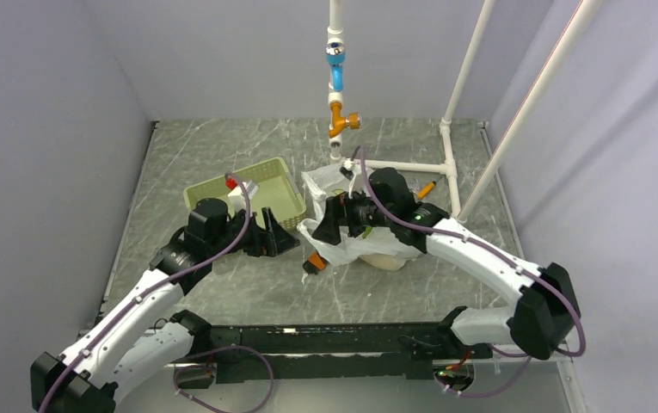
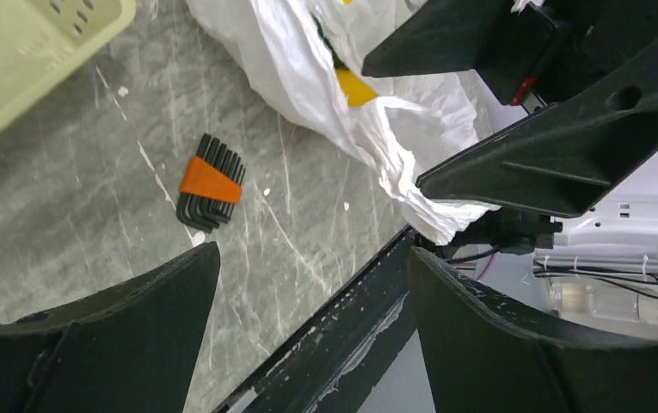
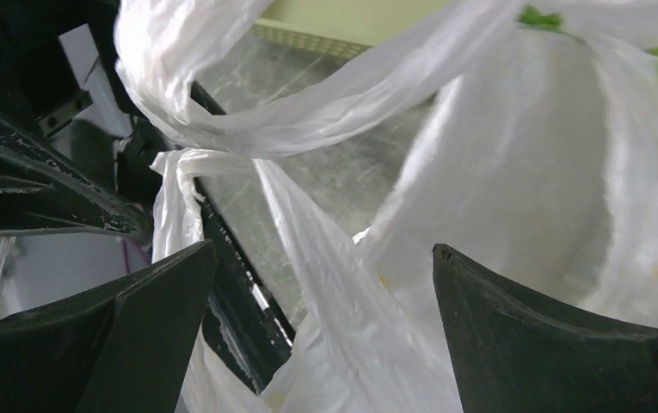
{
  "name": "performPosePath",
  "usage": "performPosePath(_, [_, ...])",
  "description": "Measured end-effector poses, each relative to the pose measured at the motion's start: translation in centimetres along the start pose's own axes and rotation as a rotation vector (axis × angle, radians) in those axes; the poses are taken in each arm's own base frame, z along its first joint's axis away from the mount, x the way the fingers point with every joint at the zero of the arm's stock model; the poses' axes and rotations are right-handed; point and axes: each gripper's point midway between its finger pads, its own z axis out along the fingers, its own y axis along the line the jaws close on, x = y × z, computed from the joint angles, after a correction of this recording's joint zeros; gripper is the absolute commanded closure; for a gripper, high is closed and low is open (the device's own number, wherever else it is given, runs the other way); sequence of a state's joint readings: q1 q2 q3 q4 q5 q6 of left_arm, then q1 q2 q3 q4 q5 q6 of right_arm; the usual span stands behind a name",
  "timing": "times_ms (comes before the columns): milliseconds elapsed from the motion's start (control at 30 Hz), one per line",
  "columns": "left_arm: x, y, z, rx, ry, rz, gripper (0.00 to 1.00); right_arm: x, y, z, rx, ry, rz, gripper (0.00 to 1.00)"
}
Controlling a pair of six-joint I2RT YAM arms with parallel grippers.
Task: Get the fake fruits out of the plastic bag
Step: Adjust the plastic bag at the center of the board.
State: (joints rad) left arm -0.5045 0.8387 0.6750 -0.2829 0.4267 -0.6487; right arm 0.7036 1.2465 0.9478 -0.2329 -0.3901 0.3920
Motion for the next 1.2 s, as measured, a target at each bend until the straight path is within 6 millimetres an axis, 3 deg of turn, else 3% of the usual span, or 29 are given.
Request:
performPosePath(133, [1.0,0.5,-0.1,-0.004,0.01,-0.035,0.17,1.4,1.1,1.3,-0.113,0.071,-0.016,0.31])
performPosePath(267, [1.2,0.9,0.6,-0.014,0.03,-0.062,0.16,2.5,2.9,0.9,-0.208,0.104,-0.021,0.53])
performPosePath(533, [1.0,0.6,2.4,0.036,0.04,-0.099,0.15,8.7,4.0,-3.2,-0.27,0.095,0.03,0.52])
performPosePath(667, [1.5,1.1,4.4,0.055,0.072,-0.141,0.17,10.9,3.5,-3.1,-0.279,0.095,0.08,0.41])
performPosePath(767, [2.3,1.3,5.7,0.055,0.102,-0.163,0.18,12.0,2.7,-2.8,-0.255,0.1,0.106,0.39])
performPosePath(867, [3.3,0.8,6.6,0.055,0.122,-0.151,0.21,11.7,2.8,-3.0,-0.255,0.068,0.093,0.52])
performPosePath(1000, [3.7,0.3,7.3,0.051,0.116,-0.144,0.36,11.1,3.4,-3.4,-0.276,0.013,0.053,0.65])
performPosePath(1100, [3.4,0.8,7.9,0.035,0.092,-0.149,0.5,12.0,3.0,-3.2,-0.261,0.012,0.057,0.77])
performPosePath(1200, [3.3,1.7,8.5,-0.002,0.078,-0.155,0.58,13.6,2.0,-2.6,-0.224,0.042,0.099,0.83])
